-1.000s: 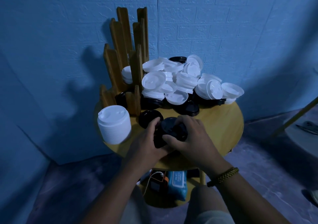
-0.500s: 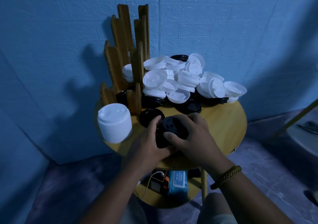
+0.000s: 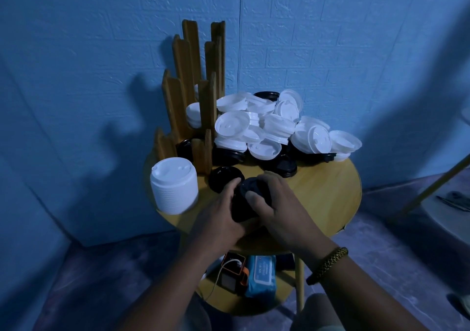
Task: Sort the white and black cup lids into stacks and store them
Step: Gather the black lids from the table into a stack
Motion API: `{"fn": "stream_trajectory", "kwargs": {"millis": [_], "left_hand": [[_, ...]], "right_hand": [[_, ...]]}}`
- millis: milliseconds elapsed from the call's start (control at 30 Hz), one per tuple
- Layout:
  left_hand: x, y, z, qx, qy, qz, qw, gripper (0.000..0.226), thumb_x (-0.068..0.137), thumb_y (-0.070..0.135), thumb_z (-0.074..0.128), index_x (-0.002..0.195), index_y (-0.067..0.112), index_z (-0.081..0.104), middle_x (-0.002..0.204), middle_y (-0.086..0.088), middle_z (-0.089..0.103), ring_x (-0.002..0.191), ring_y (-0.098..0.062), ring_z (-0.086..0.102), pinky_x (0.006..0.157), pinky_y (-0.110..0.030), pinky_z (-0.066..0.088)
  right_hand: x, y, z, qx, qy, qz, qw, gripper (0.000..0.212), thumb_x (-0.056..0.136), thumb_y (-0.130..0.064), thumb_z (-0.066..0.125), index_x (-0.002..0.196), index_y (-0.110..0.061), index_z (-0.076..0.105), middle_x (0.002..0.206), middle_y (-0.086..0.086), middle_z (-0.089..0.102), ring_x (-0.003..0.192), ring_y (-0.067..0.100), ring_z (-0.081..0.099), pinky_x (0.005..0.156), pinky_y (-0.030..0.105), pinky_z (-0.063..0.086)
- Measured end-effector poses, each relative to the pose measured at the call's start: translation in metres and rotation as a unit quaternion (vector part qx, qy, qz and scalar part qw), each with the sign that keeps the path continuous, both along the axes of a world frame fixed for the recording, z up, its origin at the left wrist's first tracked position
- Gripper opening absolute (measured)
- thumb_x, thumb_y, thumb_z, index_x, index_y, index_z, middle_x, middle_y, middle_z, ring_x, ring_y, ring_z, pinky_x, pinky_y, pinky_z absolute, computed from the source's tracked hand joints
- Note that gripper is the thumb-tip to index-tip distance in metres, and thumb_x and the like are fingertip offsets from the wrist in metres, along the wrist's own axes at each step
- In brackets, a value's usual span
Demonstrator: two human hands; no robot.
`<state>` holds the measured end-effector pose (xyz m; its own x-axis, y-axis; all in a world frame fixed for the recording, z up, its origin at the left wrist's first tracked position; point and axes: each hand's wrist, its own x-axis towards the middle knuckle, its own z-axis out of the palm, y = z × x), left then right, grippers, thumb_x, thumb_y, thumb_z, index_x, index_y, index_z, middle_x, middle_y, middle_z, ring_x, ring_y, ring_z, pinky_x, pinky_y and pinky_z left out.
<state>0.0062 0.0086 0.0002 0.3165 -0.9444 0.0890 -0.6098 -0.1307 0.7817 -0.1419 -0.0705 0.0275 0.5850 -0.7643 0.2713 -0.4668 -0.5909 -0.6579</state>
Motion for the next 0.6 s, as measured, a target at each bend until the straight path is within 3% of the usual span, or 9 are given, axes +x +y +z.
{"fn": "stream_trajectory", "kwargs": {"millis": [100, 200, 300, 433, 467, 533, 600], "left_hand": [[-0.001, -0.002, -0.001, 0.003, -0.015, 0.001, 1.000, 0.094, 0.072, 0.071, 0.067, 0.149, 0.057, 0.015, 0.146, 0.013, 0.049, 0.122, -0.012, 0.056, 0.091, -0.039, 0.056], [0.001, -0.003, -0.002, 0.004, -0.011, 0.004, 1.000, 0.090, 0.077, 0.066, 0.069, 0.149, 0.057, 0.015, 0.145, 0.015, 0.049, 0.121, -0.011, 0.055, 0.086, -0.032, 0.054], [0.002, -0.002, -0.003, -0.004, -0.015, -0.009, 1.000, 0.089, 0.079, 0.065, 0.069, 0.151, 0.056, 0.017, 0.148, 0.019, 0.046, 0.126, -0.007, 0.051, 0.093, -0.034, 0.053], [0.002, -0.004, -0.005, -0.001, -0.022, -0.022, 1.000, 0.091, 0.076, 0.073, 0.064, 0.152, 0.055, 0.017, 0.150, 0.018, 0.042, 0.131, -0.007, 0.045, 0.102, -0.041, 0.050], [0.003, -0.004, -0.005, 0.002, -0.012, -0.020, 1.000, 0.091, 0.075, 0.075, 0.064, 0.150, 0.057, 0.018, 0.148, 0.019, 0.043, 0.131, -0.007, 0.046, 0.102, -0.042, 0.050], [0.004, -0.003, -0.004, 0.001, 0.007, -0.018, 1.000, 0.087, 0.075, 0.074, 0.068, 0.147, 0.059, 0.021, 0.146, 0.022, 0.044, 0.131, -0.005, 0.045, 0.104, -0.042, 0.049], [0.005, -0.002, -0.003, -0.001, 0.006, -0.015, 1.000, 0.088, 0.076, 0.072, 0.071, 0.148, 0.057, 0.022, 0.147, 0.023, 0.042, 0.134, -0.004, 0.042, 0.108, -0.040, 0.045]], "right_hand": [[-0.003, -0.003, -0.004, -0.026, -0.008, -0.006, 1.000, 0.054, 0.093, -0.055, 0.053, 0.137, -0.025, 0.048, 0.131, -0.013, 0.046, 0.111, 0.006, 0.050, 0.094, 0.036, 0.050], [-0.003, -0.006, -0.010, -0.056, 0.003, -0.027, 0.998, 0.063, 0.088, -0.068, 0.046, 0.137, -0.028, 0.049, 0.128, -0.016, 0.048, 0.110, 0.005, 0.050, 0.093, 0.036, 0.049], [-0.009, -0.008, -0.013, -0.010, -0.017, 0.014, 1.000, 0.056, 0.092, -0.063, 0.048, 0.139, -0.033, 0.045, 0.127, -0.025, 0.043, 0.110, -0.002, 0.048, 0.091, 0.024, 0.045], [-0.017, -0.017, -0.012, -0.026, 0.027, 0.054, 0.998, 0.054, 0.093, -0.070, 0.036, 0.137, -0.039, 0.044, 0.129, -0.025, 0.048, 0.114, -0.001, 0.049, 0.098, 0.035, 0.044], [-0.019, -0.020, -0.009, 0.000, 0.016, 0.077, 0.997, 0.051, 0.096, -0.069, 0.034, 0.135, -0.038, 0.047, 0.128, -0.023, 0.051, 0.114, -0.001, 0.051, 0.099, 0.035, 0.045], [-0.024, -0.028, 0.002, 0.137, -0.068, 0.125, 0.980, 0.043, 0.101, -0.058, 0.032, 0.130, -0.036, 0.054, 0.126, -0.022, 0.057, 0.115, -0.007, 0.054, 0.096, 0.019, 0.046], [-0.027, -0.048, 0.009, 0.178, -0.140, 0.098, 0.969, 0.041, 0.103, -0.047, 0.031, 0.132, -0.033, 0.056, 0.128, -0.022, 0.059, 0.117, -0.012, 0.052, 0.094, 0.012, 0.043]]}}
